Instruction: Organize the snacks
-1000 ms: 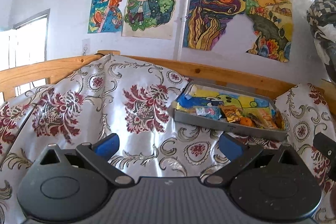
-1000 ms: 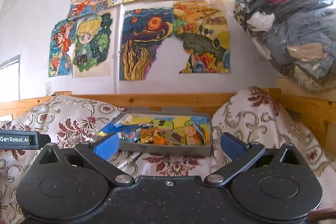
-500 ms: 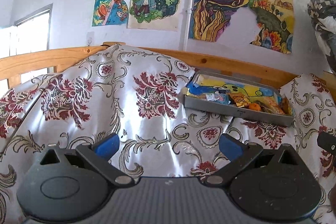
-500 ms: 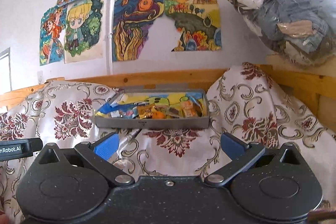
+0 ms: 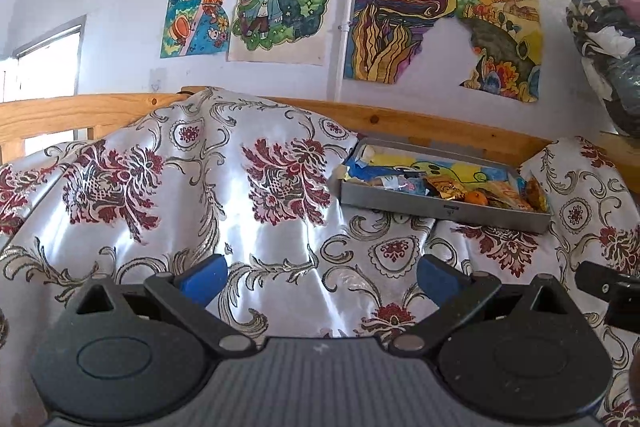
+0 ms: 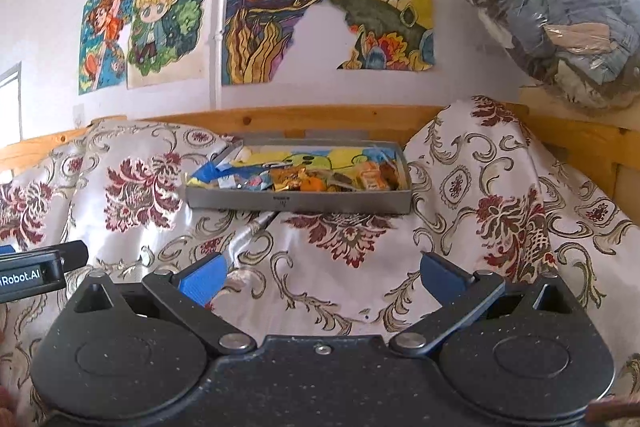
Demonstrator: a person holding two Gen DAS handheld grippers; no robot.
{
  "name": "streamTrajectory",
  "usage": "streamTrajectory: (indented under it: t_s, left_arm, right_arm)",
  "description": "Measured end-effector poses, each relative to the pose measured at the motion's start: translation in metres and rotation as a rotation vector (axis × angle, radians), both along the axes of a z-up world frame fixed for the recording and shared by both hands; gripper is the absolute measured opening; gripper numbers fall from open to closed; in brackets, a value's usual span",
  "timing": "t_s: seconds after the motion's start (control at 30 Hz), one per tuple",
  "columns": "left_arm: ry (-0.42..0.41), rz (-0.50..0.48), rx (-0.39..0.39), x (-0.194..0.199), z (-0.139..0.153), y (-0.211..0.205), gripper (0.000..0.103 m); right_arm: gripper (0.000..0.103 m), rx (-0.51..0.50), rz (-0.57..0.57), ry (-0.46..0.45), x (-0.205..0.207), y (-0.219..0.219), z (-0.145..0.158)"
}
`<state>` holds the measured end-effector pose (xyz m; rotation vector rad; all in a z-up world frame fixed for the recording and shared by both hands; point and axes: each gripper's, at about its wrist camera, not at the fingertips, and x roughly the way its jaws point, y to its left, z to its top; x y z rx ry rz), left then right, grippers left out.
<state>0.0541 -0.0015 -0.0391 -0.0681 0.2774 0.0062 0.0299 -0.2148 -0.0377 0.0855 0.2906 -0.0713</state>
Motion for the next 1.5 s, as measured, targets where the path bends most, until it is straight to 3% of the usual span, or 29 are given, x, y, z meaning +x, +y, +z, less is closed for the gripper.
streamTrajectory:
  t_s: [0.33, 1.5]
  left_arm:
    - [0.03, 0.01, -0.011, -0.0017, -0.0058, 0.001, 0.102]
    - [0.04, 0.029, -0.028, -0.0036, -0.0064, 0.0007, 0.102]
  right_arm:
    - [0.102, 0.005, -0.012, 0.051, 0.0066, -0.0025, -0.0046]
    - [0.102, -0.004, 0.003, 0.056, 0.0077, -0.0003, -0.0048]
